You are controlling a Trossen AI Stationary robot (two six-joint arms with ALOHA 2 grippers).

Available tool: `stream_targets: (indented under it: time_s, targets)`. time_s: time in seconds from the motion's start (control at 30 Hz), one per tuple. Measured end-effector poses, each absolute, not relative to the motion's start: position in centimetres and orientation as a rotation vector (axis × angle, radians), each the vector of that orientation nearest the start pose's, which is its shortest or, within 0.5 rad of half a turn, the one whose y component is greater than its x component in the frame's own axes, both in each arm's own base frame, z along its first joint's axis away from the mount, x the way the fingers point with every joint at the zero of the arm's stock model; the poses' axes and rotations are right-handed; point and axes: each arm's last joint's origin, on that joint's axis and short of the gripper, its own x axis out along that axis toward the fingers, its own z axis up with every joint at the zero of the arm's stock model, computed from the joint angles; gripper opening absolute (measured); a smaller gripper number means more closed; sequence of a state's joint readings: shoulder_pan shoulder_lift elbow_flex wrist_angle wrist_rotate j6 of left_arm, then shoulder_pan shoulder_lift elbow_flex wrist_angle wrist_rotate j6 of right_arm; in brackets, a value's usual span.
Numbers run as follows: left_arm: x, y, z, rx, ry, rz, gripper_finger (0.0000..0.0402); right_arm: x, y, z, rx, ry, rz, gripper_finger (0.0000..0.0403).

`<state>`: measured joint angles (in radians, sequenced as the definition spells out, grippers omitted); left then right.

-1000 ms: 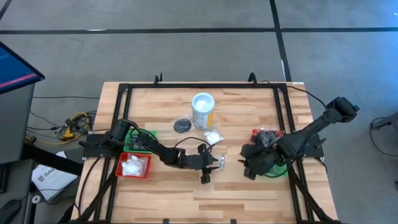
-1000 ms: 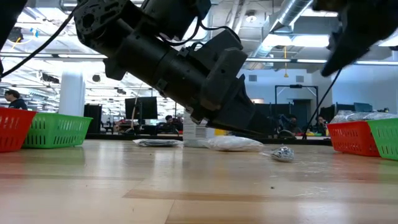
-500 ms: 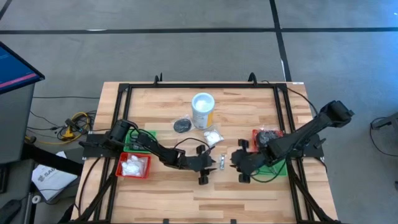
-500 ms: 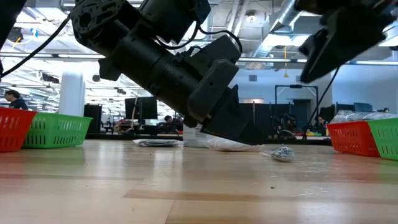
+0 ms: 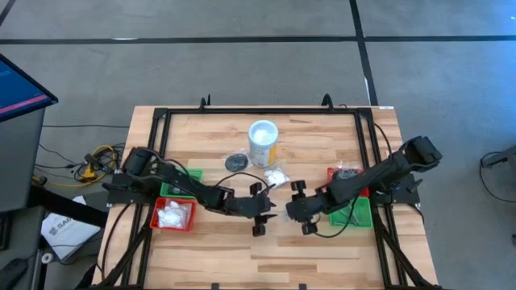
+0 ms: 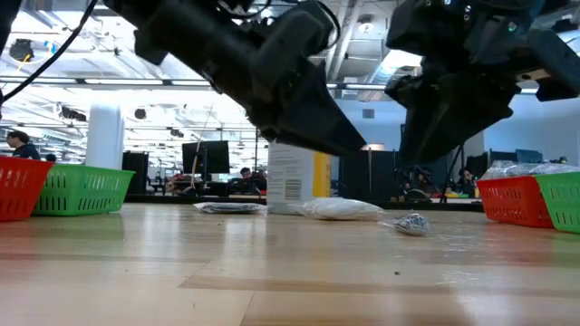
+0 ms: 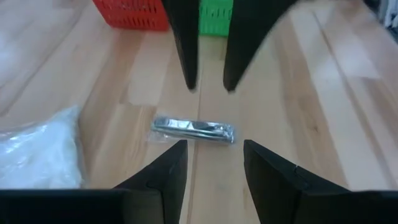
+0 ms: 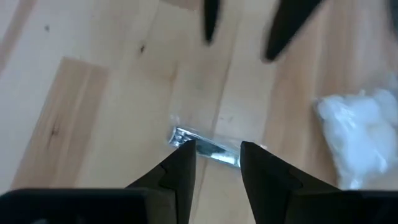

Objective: Pick & Place Travel size toiletries
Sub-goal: Put the nail cutter into the right green bin

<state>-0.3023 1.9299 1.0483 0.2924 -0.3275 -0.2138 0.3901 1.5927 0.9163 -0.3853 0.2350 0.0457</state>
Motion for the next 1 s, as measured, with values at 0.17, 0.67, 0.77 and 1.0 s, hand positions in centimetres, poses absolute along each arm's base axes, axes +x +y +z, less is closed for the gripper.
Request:
stream_targets:
  time_s: [0.17, 0.67, 0.77, 1.0]
  targets:
    - [36.6, -10.4, 15.5, -0.029, 0.545, 0.085, 0.0149, 29.0, 10.9, 16.6, -0.375, 1.067, 0.192, 0.0115]
    - [33.5, -9.5, 16.5, -0.044, 0.529, 0.088, 0.0149, 30.7, 11.3, 15.0, -0.585, 1.24, 0.307, 0.0112]
    - [33.4, -9.4, 16.5, -0.043, 0.531, 0.09, 0.0149, 31.1, 11.4, 15.1, -0.596, 1.218, 0.317, 0.0112]
    - [33.4, -9.4, 16.5, -0.042, 0.53, 0.092, 0.0149, 31.0, 11.4, 15.0, -0.69, 1.213, 0.385, 0.0112]
